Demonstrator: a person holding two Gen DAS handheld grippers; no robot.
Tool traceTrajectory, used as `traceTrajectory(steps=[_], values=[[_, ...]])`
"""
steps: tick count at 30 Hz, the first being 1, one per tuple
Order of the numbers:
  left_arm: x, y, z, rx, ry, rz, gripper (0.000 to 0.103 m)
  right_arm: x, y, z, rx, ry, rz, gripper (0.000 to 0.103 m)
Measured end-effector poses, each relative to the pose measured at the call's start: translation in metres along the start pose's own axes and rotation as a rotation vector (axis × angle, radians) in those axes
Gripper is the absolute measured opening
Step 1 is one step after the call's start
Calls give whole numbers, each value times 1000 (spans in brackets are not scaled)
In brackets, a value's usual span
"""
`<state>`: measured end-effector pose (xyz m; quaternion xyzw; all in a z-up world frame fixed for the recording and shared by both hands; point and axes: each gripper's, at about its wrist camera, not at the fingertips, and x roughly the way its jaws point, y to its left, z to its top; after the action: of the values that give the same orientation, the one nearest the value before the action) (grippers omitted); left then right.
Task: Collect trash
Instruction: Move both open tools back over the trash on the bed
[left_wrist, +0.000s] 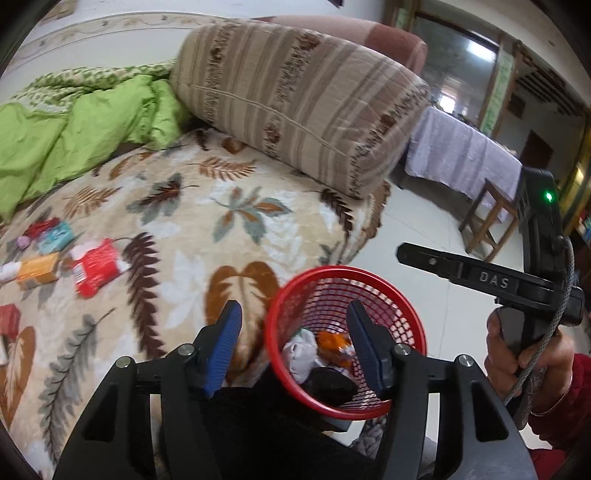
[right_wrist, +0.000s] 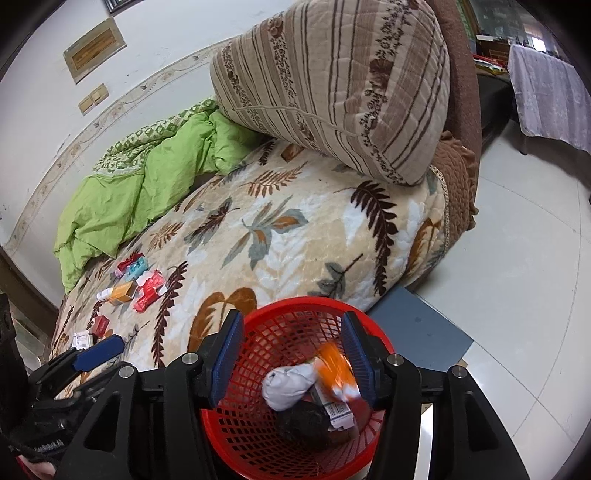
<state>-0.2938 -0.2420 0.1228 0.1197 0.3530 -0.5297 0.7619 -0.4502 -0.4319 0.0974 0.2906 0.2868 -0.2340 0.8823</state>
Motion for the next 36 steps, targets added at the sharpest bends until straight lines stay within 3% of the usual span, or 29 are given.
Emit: traceTrajectory(steps=[8, 19, 25, 29, 36], values=[[-28, 55, -10, -118, -31, 94, 58, 19, 39, -3, -58, 37, 93, 58], [-70, 141, -43, -305, -54, 241, 58, 59, 140, -21, -260, 117, 248, 58], [-88, 194, -66, -446, -57, 316, 58, 88, 174, -26, -317, 186, 307, 59], [-101, 224, -77, -529, -73, 367, 58, 117, 191, -24, -308, 240, 337, 59], [-116, 261, -90, -633, -99, 435, 58, 173, 215, -8, -177, 328, 396, 59]])
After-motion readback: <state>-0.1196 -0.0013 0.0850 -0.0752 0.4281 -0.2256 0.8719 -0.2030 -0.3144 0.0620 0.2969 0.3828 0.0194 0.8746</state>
